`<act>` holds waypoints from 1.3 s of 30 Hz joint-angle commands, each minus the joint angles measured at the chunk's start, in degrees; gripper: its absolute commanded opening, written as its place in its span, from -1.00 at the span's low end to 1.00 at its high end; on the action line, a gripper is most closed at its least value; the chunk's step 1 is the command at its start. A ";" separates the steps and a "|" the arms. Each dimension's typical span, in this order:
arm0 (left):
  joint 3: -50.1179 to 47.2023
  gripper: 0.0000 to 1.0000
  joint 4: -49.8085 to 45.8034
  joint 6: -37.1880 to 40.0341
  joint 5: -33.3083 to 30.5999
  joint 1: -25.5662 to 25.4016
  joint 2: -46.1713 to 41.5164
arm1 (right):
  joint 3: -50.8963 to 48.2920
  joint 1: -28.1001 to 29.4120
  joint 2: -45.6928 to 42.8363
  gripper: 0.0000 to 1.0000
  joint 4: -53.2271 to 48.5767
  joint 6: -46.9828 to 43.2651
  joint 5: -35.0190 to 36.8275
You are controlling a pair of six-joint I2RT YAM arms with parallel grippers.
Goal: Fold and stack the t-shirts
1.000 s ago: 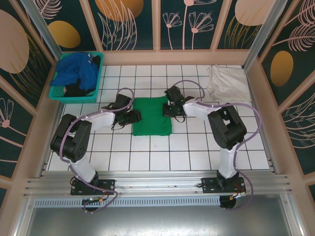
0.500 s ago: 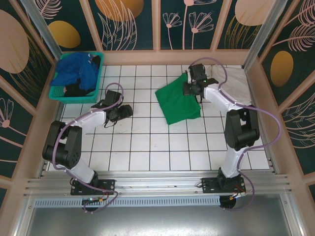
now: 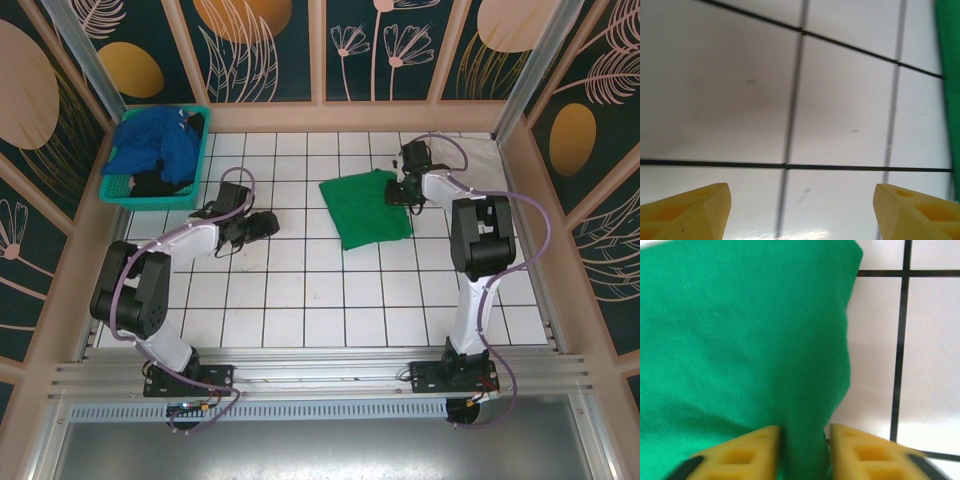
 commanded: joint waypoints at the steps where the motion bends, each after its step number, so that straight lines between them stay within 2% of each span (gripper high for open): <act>1: 7.30 0.53 4.90 -1.73 3.54 -4.31 5.23 | 1.20 -1.44 0.66 -0.15 -1.35 0.55 -6.20; 4: 14.56 0.53 5.25 -3.06 4.17 -7.70 11.76 | 1.23 -2.30 1.38 0.10 -2.15 1.53 -11.81; 8: 23.56 0.54 5.97 -4.94 5.71 -10.07 21.56 | 0.29 -1.91 2.68 0.24 -2.71 2.94 -11.65; 12: 30.79 0.58 5.40 -6.03 6.68 -11.11 29.41 | -3.30 -0.77 2.07 0.25 -0.68 4.32 -12.01; 14: 32.42 0.61 5.90 -6.52 7.10 -11.65 31.95 | -5.08 0.21 1.28 0.19 0.23 5.18 -13.58; 18: 33.74 0.62 6.86 -6.41 7.91 -11.89 34.38 | -8.52 3.48 -1.45 0.15 2.21 7.03 -15.61; 22: 36.30 0.53 4.55 -3.26 8.56 -11.69 36.27 | -10.92 6.43 -3.74 0.15 4.00 9.19 -17.22; 24: 36.78 0.58 3.73 -1.89 9.54 -11.47 36.86 | -12.10 6.49 -4.49 0.14 5.03 10.88 -16.60; 26: 36.27 0.59 3.96 -1.77 11.30 -11.42 37.09 | -12.24 6.23 -4.42 0.14 4.28 11.79 -12.73; 27: 35.41 0.53 4.91 -2.25 12.64 -11.44 36.98 | -12.42 6.03 -4.39 0.14 4.47 11.97 -11.84; 31: 31.10 0.08 6.79 -3.11 14.78 -11.44 35.29 | -13.51 4.56 -5.16 0.17 6.15 13.59 -13.16; 35: 30.84 -0.54 3.91 -1.30 13.02 -10.85 33.92 | -13.78 4.28 -7.68 0.19 4.93 14.88 -8.85; 39: 30.33 -0.85 3.33 0.05 13.01 -9.05 33.79 | -14.90 3.80 -9.82 0.28 5.00 16.06 -4.66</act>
